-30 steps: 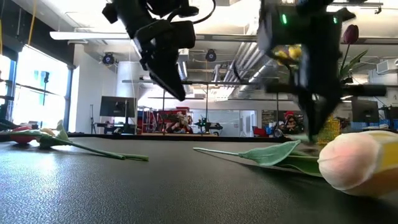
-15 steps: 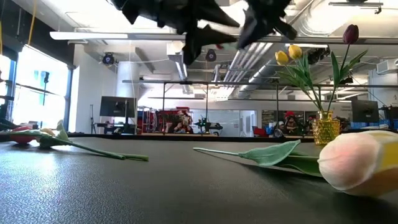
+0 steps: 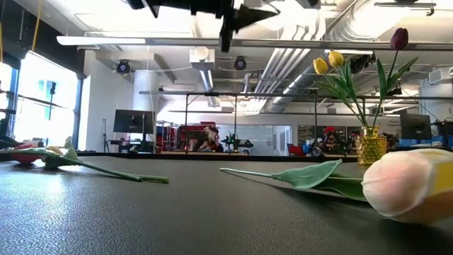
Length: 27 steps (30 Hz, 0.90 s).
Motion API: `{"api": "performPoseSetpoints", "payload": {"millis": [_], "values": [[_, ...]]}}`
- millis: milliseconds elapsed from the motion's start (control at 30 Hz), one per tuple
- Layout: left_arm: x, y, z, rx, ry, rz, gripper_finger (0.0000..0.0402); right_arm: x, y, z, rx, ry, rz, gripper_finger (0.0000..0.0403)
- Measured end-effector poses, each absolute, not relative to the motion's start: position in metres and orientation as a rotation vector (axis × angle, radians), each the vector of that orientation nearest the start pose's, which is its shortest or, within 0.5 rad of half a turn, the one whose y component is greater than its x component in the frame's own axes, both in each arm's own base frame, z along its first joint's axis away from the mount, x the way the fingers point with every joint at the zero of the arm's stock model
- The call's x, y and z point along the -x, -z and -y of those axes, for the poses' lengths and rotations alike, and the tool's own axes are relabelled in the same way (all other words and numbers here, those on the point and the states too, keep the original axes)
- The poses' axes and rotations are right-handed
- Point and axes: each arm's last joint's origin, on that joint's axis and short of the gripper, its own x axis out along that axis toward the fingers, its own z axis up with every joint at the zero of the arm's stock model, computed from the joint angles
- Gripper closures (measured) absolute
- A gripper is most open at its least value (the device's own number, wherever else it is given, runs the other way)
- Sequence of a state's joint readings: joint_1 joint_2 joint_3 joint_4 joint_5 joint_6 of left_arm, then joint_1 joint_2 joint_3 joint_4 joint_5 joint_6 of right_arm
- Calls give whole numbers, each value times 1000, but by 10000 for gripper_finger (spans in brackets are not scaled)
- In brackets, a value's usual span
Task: Sort flowers into vase by color
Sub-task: Put the right red flower into the transparent vase
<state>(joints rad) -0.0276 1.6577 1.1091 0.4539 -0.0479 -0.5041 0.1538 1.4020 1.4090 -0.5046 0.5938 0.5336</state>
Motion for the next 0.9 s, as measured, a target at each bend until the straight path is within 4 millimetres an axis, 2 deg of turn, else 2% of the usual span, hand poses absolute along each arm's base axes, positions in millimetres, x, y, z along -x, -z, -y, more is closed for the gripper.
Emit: {"api": "performPoseSetpoints", "payload": {"millis": [167, 367, 500, 733, 900], "values": [[-380, -293, 14, 451, -16, 37, 291, -298, -383, -44, -348, 538, -314, 402], [-380, -294, 14, 442, -16, 50, 297, -294, -383, -61, -296, 549, -296, 402], [-380, -294, 14, 443, -17, 48, 323, -293, -384, -65, -293, 542, -293, 402], [-380, -294, 14, 444, -9, 46, 392, -293, -384, -66, -312, 537, -287, 402], [-380, -291, 18, 374, 20, 5, 396, -290, -386, -65, -414, 485, -299, 391]]}}
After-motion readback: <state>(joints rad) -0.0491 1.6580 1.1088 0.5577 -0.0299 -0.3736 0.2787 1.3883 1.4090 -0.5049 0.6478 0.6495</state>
